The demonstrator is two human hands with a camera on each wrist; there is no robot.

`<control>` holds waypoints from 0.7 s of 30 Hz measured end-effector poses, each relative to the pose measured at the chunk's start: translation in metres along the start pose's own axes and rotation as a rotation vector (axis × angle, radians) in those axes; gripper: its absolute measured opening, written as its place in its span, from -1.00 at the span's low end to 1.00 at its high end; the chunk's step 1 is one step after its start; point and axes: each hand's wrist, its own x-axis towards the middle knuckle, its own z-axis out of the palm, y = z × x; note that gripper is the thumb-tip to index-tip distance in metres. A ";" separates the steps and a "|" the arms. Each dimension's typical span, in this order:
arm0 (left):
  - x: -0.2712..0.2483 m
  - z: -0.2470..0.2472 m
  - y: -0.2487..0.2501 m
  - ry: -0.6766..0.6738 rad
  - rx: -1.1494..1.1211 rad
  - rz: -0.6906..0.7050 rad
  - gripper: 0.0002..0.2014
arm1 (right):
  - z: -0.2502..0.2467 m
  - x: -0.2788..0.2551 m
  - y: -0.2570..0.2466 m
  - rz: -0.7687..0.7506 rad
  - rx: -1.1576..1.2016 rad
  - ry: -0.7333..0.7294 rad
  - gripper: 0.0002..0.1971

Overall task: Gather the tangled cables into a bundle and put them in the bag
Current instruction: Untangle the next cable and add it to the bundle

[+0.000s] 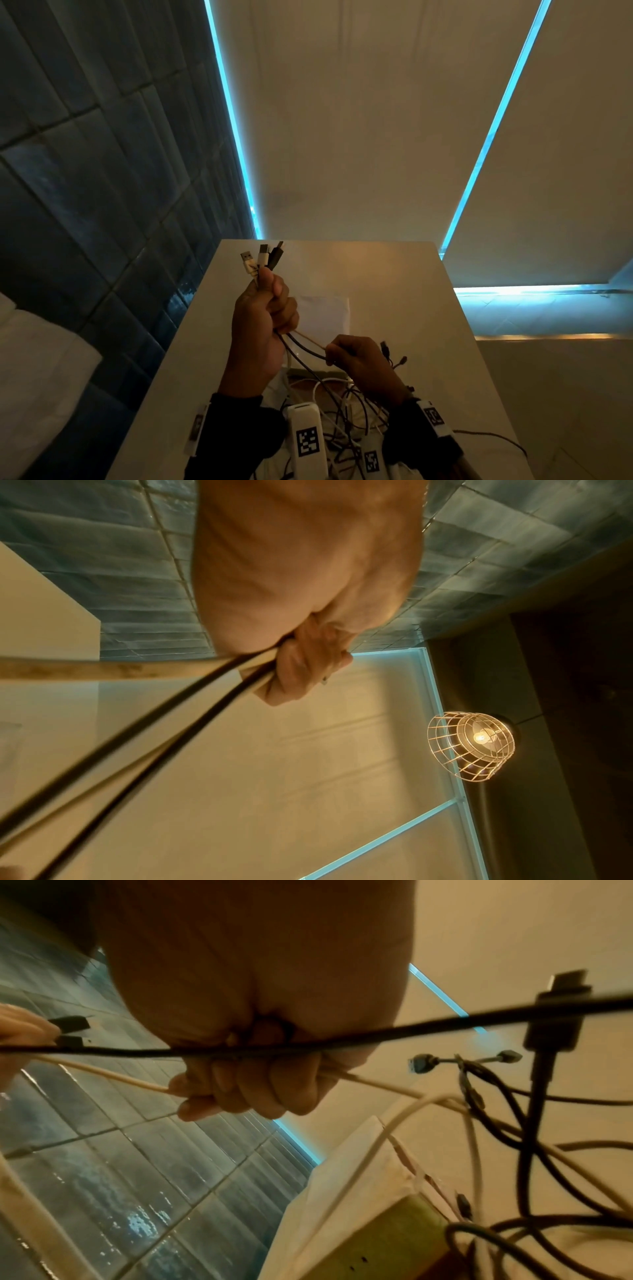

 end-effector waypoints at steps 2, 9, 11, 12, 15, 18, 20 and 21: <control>0.000 -0.001 0.003 0.003 -0.003 0.001 -0.58 | 0.001 0.001 0.014 0.038 -0.090 0.005 -0.68; 0.000 -0.007 0.002 0.056 0.114 -0.035 -0.58 | -0.004 0.005 0.011 0.129 -0.152 0.239 -0.74; -0.001 -0.007 -0.001 0.062 0.155 -0.057 -0.59 | -0.012 0.008 -0.017 0.035 -0.011 0.325 -0.79; -0.002 -0.006 -0.002 0.070 0.178 -0.071 -0.59 | -0.015 0.009 -0.034 -0.014 0.065 0.338 -0.80; -0.004 -0.003 -0.008 0.110 0.249 -0.098 -0.60 | -0.021 0.003 -0.081 -0.142 0.225 0.291 -0.82; -0.005 -0.001 -0.009 0.132 0.297 -0.098 -0.62 | -0.021 -0.006 -0.109 -0.239 0.269 0.159 -0.81; -0.006 0.000 -0.007 0.104 0.192 -0.121 -0.62 | -0.018 -0.008 -0.110 -0.235 0.266 0.081 -0.79; -0.006 0.001 -0.005 0.079 0.100 -0.138 -0.61 | -0.016 -0.007 -0.107 -0.217 0.261 0.058 -0.78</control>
